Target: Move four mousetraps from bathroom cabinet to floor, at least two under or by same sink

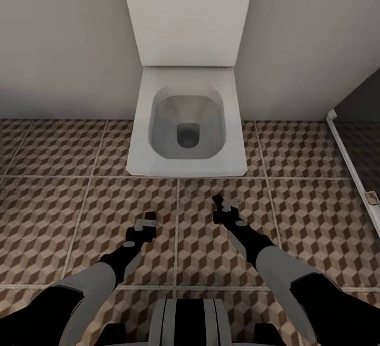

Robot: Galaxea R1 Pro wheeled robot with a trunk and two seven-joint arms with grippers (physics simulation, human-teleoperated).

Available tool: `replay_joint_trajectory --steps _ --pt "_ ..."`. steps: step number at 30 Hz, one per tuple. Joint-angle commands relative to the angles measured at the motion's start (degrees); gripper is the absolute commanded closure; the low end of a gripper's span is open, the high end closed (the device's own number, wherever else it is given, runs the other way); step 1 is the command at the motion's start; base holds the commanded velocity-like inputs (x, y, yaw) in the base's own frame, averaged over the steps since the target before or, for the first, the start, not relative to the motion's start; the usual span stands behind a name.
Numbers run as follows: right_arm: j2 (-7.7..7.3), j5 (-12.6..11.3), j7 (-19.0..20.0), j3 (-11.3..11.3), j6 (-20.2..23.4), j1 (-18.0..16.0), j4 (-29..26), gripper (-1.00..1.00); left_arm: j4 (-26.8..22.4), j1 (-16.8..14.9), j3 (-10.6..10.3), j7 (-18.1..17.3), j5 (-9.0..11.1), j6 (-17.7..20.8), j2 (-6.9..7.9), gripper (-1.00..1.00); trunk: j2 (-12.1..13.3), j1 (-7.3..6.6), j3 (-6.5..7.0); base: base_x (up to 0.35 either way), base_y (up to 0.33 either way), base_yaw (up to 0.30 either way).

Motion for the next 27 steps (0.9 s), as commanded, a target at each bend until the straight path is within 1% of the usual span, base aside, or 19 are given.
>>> replay_joint_trajectory --steps 1,20,22,24,27 --pt "-0.02 -0.69 -0.15 0.47 -0.25 -0.04 0.08 1.00 0.07 -0.03 -0.50 0.37 0.24 -0.19 0.00 1.00 -0.01 -0.01 -0.04 0.000 0.000 0.000" --pt "-0.10 -0.69 -0.09 0.47 -0.41 -0.02 0.07 1.00 0.07 -0.03 -0.50 0.41 0.27 -0.19 -0.04 1.00 -0.01 -0.01 -0.06 0.000 0.000 0.000" --pt "-0.10 -0.58 -0.09 0.47 -1.04 0.28 0.06 1.00 0.07 -0.01 -0.50 0.36 0.27 -0.19 -0.06 1.00 -0.01 -0.01 -0.06 0.000 0.000 0.000" --pt "-0.05 -0.14 -0.08 0.52 -3.11 1.39 0.07 1.00 0.07 -0.02 -0.50 0.34 0.28 -0.19 -0.07 1.00 -0.01 -0.01 -0.06 0.000 0.000 0.000" --pt "0.05 0.66 -0.12 0.54 -4.85 2.10 0.08 1.00 0.07 0.00 -0.50 0.33 0.28 -0.19 -0.08 1.00 -0.01 -0.01 -0.06 0.000 0.000 0.000"
